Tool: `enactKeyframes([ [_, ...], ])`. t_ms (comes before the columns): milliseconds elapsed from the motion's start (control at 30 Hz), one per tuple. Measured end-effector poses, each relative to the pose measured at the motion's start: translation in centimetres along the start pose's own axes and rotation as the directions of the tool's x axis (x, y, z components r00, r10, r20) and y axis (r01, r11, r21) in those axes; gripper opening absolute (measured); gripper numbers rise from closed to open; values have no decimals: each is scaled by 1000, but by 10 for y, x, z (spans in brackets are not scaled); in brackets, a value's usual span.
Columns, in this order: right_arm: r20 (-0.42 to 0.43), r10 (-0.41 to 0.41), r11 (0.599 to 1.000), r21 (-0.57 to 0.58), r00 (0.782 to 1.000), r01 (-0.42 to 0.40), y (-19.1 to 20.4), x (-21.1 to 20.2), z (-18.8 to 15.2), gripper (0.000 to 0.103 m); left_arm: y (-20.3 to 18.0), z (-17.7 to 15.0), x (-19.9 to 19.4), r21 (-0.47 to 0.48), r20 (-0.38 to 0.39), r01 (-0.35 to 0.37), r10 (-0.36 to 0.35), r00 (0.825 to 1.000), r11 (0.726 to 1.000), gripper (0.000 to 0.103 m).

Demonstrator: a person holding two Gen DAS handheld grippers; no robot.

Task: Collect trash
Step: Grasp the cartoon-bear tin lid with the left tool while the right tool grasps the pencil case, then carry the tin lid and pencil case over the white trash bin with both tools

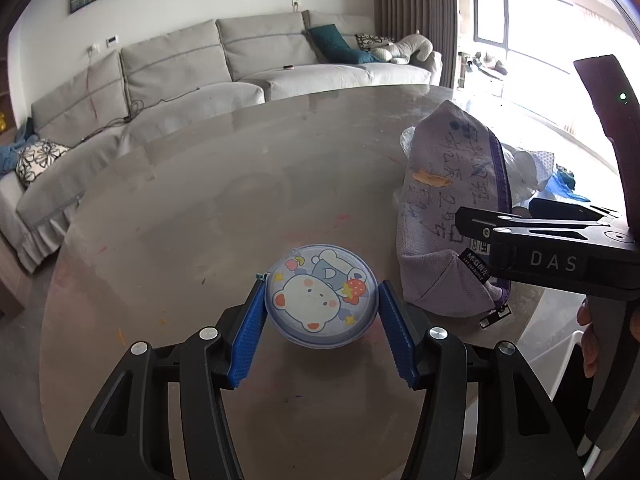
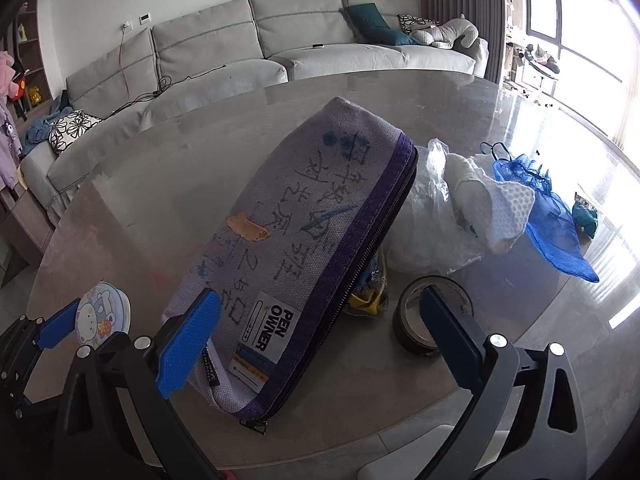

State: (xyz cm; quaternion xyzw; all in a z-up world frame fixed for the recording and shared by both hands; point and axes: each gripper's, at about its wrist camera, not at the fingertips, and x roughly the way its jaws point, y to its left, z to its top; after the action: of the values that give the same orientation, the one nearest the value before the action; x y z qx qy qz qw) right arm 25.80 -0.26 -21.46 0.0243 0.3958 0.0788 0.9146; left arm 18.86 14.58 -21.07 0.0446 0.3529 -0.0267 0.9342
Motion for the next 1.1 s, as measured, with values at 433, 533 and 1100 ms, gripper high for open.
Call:
enactKeyframes([
  [433, -25, 149, 989, 5, 988, -149, 2, -2, -5, 7, 0, 0, -4, -8, 7, -3, 3, 1000, 1000, 55],
  [533, 5, 163, 986, -35, 987, -162, 7, -12, -3, 6, 0, 1, -5, -11, 9, -4, 4, 1000, 1000, 56],
  [1100, 188, 196, 978, -107, 962, -178, 9, -98, 13, 5, -7, 19, -50, -27, 89, 2, 0, 996, 1000, 56],
])
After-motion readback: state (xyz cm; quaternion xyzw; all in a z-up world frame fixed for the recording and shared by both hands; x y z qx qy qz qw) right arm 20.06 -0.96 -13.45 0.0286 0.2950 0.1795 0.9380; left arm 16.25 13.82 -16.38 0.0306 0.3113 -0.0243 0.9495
